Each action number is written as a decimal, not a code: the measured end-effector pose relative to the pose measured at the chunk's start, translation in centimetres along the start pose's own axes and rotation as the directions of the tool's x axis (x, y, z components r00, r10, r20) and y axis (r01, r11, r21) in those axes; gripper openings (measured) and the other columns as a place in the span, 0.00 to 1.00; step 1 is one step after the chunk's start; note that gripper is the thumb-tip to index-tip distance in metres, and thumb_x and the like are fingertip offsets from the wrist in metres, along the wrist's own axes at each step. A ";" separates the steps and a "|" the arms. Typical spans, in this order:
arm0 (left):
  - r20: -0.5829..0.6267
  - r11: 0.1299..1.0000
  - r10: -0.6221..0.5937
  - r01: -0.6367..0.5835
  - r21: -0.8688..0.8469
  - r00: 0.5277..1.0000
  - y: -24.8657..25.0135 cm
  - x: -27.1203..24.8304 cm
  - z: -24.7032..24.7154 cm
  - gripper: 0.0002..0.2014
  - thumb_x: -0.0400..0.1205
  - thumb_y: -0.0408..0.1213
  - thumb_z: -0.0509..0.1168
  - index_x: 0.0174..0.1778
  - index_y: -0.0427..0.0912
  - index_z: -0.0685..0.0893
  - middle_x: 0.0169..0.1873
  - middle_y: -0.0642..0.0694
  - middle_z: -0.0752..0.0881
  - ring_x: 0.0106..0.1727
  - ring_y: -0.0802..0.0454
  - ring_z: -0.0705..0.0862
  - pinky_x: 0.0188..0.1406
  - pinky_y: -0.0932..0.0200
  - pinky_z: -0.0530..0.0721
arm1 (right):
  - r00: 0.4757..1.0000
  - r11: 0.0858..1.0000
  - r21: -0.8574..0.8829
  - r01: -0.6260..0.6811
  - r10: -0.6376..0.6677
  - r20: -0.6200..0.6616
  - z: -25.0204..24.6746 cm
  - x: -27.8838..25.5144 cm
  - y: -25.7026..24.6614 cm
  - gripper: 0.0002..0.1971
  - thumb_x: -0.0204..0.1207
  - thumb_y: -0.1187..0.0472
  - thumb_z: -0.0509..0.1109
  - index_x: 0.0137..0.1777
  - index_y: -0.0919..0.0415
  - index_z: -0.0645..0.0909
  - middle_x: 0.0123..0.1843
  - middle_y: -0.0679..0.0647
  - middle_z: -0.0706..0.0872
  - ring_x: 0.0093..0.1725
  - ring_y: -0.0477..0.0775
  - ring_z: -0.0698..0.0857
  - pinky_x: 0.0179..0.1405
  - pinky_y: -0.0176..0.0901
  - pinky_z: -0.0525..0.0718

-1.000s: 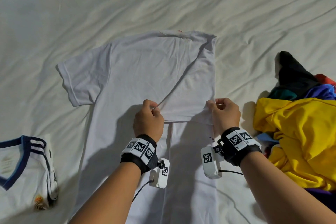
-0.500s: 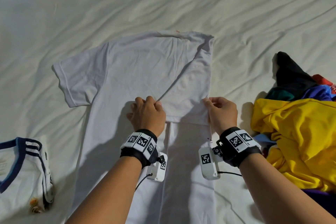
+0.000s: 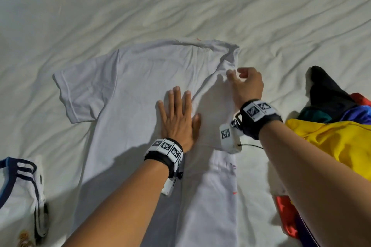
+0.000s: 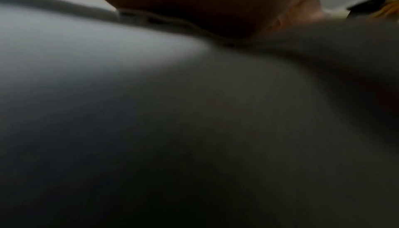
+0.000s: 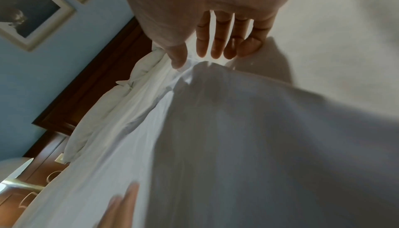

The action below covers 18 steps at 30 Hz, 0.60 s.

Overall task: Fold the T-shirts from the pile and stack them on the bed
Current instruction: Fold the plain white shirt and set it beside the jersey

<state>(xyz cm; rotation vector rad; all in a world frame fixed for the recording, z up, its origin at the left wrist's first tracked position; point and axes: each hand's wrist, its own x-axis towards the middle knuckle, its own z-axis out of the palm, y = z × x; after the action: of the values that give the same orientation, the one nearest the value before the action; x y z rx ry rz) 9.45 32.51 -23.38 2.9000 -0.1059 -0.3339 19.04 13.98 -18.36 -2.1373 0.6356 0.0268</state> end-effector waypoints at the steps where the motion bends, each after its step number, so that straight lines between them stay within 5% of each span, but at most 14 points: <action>1: -0.003 1.000 0.007 -0.007 0.013 1.000 -0.4 0.1 0.7 0.36 0.90 0.58 0.38 0.90 0.44 0.38 0.89 0.36 0.35 0.89 0.37 0.33 0.84 0.25 0.40 | 1.000 1.000 0.003 0.001 -0.001 0.001 0.5 1.5 -0.4 0.22 0.79 0.42 0.73 0.66 0.55 0.81 0.66 0.55 0.81 0.59 0.51 0.82 0.54 0.41 0.76; 6: -0.015 0.996 0.004 -0.003 0.090 1.000 -0.7 0.1 1.5 0.37 0.90 0.59 0.38 0.90 0.42 0.38 0.89 0.35 0.38 0.90 0.35 0.37 0.84 0.25 0.42 | 0.999 0.993 -0.107 -0.038 0.042 0.030 2.2 6.6 -1.1 0.20 0.72 0.36 0.72 0.54 0.50 0.83 0.56 0.54 0.88 0.55 0.58 0.86 0.56 0.49 0.85; 9: -0.015 0.996 0.003 -0.002 0.088 1.000 -0.6 0.1 1.4 0.37 0.89 0.59 0.40 0.91 0.41 0.43 0.89 0.33 0.42 0.90 0.35 0.40 0.84 0.25 0.45 | 0.999 0.986 -0.162 -0.030 0.035 0.030 2.6 8.1 -0.8 0.17 0.76 0.39 0.69 0.48 0.53 0.84 0.47 0.55 0.90 0.50 0.62 0.88 0.54 0.51 0.87; 11: -0.019 0.996 0.005 -0.004 0.092 1.000 -0.6 0.0 1.5 0.37 0.89 0.58 0.41 0.91 0.41 0.44 0.89 0.33 0.43 0.90 0.35 0.41 0.83 0.24 0.45 | 0.999 0.980 -0.199 -0.026 0.034 0.036 2.5 9.0 -0.6 0.16 0.81 0.44 0.66 0.54 0.55 0.85 0.52 0.58 0.90 0.55 0.63 0.88 0.53 0.46 0.83; 14: -0.025 0.997 0.010 -0.008 0.078 1.000 -0.6 0.0 1.6 0.37 0.90 0.58 0.40 0.91 0.41 0.41 0.89 0.34 0.40 0.90 0.35 0.39 0.84 0.25 0.44 | 0.992 0.946 -0.308 0.098 -0.117 -0.045 2.4 7.2 -0.9 0.21 0.85 0.45 0.61 0.68 0.59 0.79 0.69 0.63 0.81 0.69 0.67 0.78 0.64 0.55 0.77; 16: -0.026 0.997 0.010 -0.008 0.082 1.000 -0.7 0.1 1.8 0.37 0.90 0.58 0.40 0.91 0.41 0.40 0.89 0.33 0.39 0.90 0.35 0.39 0.84 0.25 0.44 | 0.920 0.844 -0.381 0.377 -0.389 0.049 2.3 2.9 -0.3 0.27 0.87 0.46 0.59 0.80 0.62 0.71 0.81 0.65 0.71 0.79 0.68 0.69 0.74 0.61 0.69; 18: -0.014 0.995 0.010 -0.009 0.101 1.000 -0.7 0.1 1.8 0.36 0.90 0.58 0.36 0.90 0.41 0.37 0.89 0.33 0.38 0.90 0.35 0.38 0.84 0.24 0.44 | 0.752 0.608 -0.443 0.659 -0.525 0.398 1.8 -3.1 1.3 0.31 0.89 0.46 0.54 0.88 0.61 0.59 0.90 0.62 0.53 0.89 0.65 0.51 0.86 0.63 0.53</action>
<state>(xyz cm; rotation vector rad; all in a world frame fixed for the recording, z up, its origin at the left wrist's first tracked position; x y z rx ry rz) 9.12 32.83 -25.25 2.9997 -0.1382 -0.3150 16.15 16.09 -19.72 -2.7731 -0.3192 0.1037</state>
